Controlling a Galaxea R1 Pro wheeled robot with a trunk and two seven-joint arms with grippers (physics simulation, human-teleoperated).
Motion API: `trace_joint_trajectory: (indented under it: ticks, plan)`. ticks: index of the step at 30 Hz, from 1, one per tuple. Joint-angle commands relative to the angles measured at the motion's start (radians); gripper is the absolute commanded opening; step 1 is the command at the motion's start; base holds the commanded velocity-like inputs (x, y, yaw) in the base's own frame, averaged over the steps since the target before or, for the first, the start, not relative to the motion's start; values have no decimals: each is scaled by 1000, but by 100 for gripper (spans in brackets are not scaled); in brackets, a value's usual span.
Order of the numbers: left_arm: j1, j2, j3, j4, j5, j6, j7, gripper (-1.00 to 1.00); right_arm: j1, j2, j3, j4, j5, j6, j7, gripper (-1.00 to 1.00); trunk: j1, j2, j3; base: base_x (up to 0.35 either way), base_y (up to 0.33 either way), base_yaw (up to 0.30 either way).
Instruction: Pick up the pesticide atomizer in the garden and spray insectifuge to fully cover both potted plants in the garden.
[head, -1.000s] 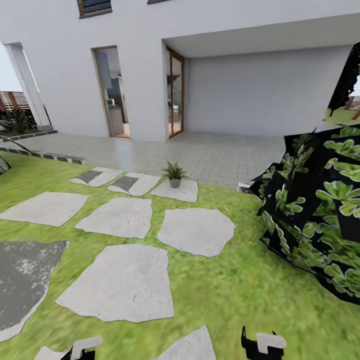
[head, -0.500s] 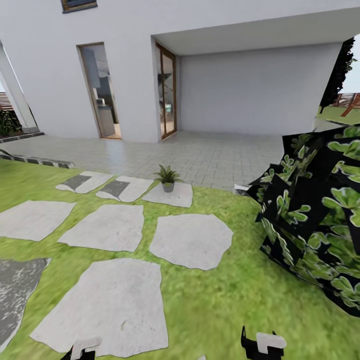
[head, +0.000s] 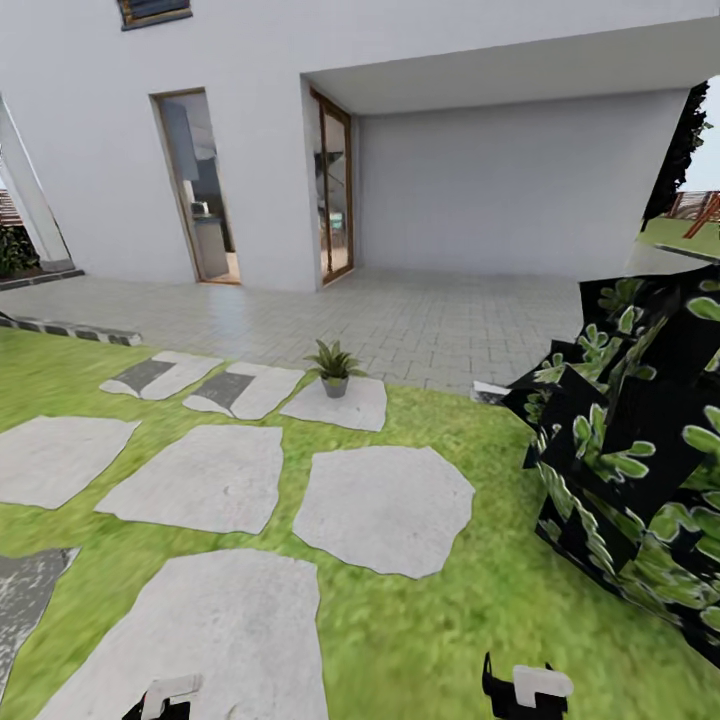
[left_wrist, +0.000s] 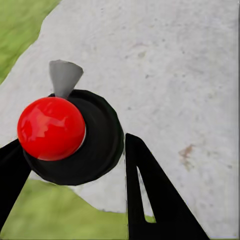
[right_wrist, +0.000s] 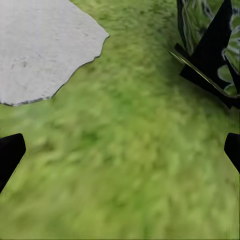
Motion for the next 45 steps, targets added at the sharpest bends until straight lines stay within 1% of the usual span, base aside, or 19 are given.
trace_joint_trajectory:
  ticks: [1, 40, 45]
  plan:
    - [-1, 0, 6, 1, -9, -3, 3, -100, -1, 1, 1, 1, 10, 1, -10, 100, 1, 0, -1, 337, 0, 0]
    - [-1, -3, 6, 1, -9, -3, 3, -100, -1, 3, 1, 1, 9, 3, -11, 100, 1, 0, -1, 337, 0, 0]
    - [-1, -4, 5, 1, -9, -3, 3, -100, -1, 0, 1, 1, 9, 3, -10, 100, 1, 0, -1, 337, 0, 0]
